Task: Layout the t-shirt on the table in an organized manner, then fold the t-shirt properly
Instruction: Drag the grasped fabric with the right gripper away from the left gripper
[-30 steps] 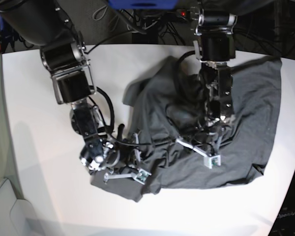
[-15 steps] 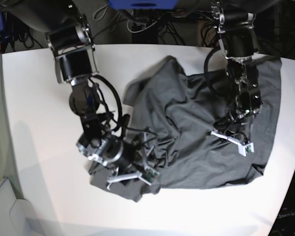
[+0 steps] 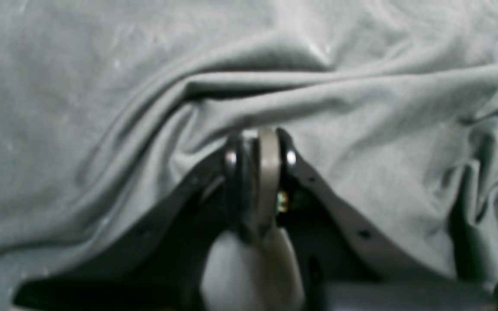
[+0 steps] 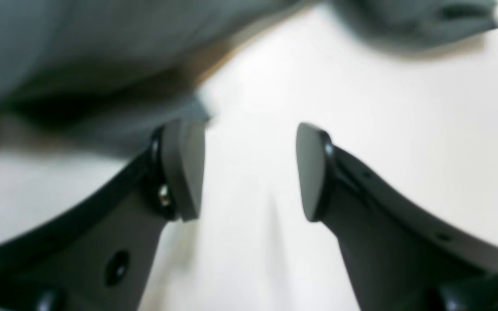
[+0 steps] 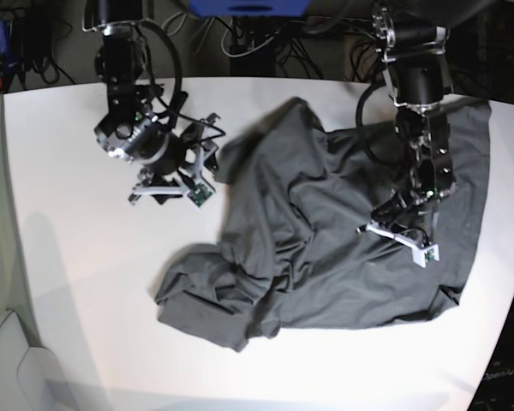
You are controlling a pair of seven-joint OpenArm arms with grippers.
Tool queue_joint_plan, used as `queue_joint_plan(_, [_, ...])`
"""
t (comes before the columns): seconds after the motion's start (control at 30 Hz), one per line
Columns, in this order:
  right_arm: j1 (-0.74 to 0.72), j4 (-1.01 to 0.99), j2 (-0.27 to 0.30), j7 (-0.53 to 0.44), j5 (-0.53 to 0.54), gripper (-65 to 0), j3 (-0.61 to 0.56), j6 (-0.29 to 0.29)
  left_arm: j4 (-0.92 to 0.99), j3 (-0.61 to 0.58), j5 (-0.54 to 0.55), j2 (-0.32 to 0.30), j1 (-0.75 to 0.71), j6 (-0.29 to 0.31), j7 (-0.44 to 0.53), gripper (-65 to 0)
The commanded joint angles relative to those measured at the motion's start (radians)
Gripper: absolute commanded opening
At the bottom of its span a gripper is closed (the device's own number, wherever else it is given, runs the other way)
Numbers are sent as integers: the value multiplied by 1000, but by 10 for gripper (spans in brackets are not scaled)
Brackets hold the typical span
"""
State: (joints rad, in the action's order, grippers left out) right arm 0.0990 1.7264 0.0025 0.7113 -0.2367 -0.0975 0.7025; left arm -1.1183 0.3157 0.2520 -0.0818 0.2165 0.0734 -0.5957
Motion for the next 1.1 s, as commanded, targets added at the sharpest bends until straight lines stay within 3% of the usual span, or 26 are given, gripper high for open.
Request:
queue_joint_plan(0.0, [-11,33,-14,-29,7,-307,0,-4,-13,-2,0,-3,18,-1,3,-587])
queue_joint_plan(0.47, [-8,-87,-25,-38,10,-309,-3,-4,-19,-2,0,-3,18,1,3,-587])
queue_joint_plan(0.67, [-9,-85,-25,-31,6,-309,-92,-4,-12,-2,0,-3,27,1,3,-587])
queue_joint_plan(1.07, [-31,-161,-23,-35,4,-309,-141,-4,-10,1,0,-3,30,6,3,-587])
